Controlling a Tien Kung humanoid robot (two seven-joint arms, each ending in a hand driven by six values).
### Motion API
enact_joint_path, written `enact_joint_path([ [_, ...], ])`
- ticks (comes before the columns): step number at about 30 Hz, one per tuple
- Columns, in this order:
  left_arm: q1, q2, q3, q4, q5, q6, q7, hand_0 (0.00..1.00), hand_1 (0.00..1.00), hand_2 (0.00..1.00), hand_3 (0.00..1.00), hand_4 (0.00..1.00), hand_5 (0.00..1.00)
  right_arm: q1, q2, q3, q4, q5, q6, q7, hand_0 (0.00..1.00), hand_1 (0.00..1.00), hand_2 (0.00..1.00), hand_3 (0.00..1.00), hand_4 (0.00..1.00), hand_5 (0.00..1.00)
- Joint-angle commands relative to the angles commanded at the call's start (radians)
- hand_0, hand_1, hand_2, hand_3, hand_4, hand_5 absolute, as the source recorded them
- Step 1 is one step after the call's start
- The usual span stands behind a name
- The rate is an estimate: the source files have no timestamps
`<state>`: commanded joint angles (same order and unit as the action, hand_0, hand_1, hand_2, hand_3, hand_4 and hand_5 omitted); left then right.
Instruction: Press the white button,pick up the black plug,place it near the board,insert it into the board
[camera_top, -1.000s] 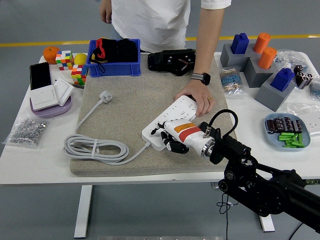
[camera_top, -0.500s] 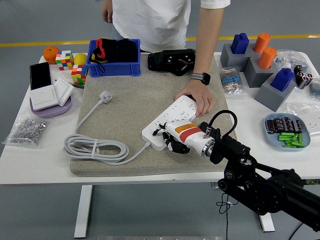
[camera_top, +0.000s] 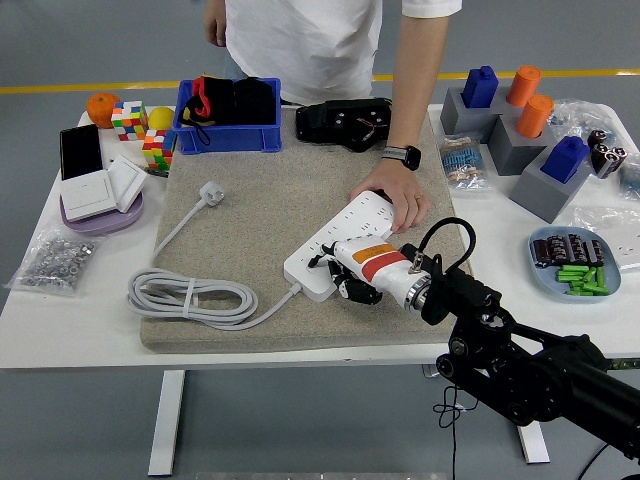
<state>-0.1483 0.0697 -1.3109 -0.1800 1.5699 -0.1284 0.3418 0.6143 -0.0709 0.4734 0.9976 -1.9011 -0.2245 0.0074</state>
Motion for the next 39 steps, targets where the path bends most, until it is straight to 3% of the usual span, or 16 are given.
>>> enact_joint_path([
  [10,-0.002,0.000,0.001,0.000,0.002,-0.001,0.000,0.684,0.676,0.658,0.686,0.569,0.190,-0.003,-0.004,-0.004,0.002,0.003,0.002,-0.001,0.002,0.002,0.116,0.665,0.129,0.002],
  [19,-0.001,-0.001,-0.001,0.000,0.001,0.000,0.001,0.683,0.677,0.658,0.686,0.570,0.191,-0.012,-0.019,0.077,0.103,0.001,0.007,-0.010,0.002,0.002,0.116,0.662,0.129,0.002],
  [30,-0.007,-0.001,0.004,0.000,-0.010,0.000,0.001,0.684,0.677,0.658,0.686,0.568,0.187,-0.061,-0.064,0.192,0.259,0.007,0.019,0.009,0.002,0.002,0.116,0.660,0.136,0.002],
  [31,-0.007,-0.001,0.006,0.000,-0.013,0.001,0.000,0.685,0.677,0.658,0.687,0.569,0.188,-0.072,-0.071,0.202,0.269,0.017,0.027,0.007,0.036,0.066,0.150,0.649,0.259,0.002],
  [36,-0.007,0.001,0.000,0.000,-0.008,0.001,0.001,0.685,0.677,0.658,0.687,0.569,0.188,-0.118,-0.101,0.244,0.284,0.043,0.047,-0.001,0.036,0.066,0.150,0.649,0.259,0.002],
  [37,-0.008,0.001,0.001,0.000,-0.010,0.001,0.001,0.683,0.676,0.658,0.687,0.570,0.189,-0.126,-0.107,0.251,0.286,0.048,0.047,0.002,0.639,0.506,0.506,0.733,0.708,0.080],
  [39,-0.011,0.001,0.002,0.000,-0.011,0.002,0.002,0.683,0.676,0.658,0.687,0.570,0.189,-0.147,-0.124,0.265,0.286,0.083,0.031,0.046,0.639,0.506,0.506,0.733,0.708,0.080],
])
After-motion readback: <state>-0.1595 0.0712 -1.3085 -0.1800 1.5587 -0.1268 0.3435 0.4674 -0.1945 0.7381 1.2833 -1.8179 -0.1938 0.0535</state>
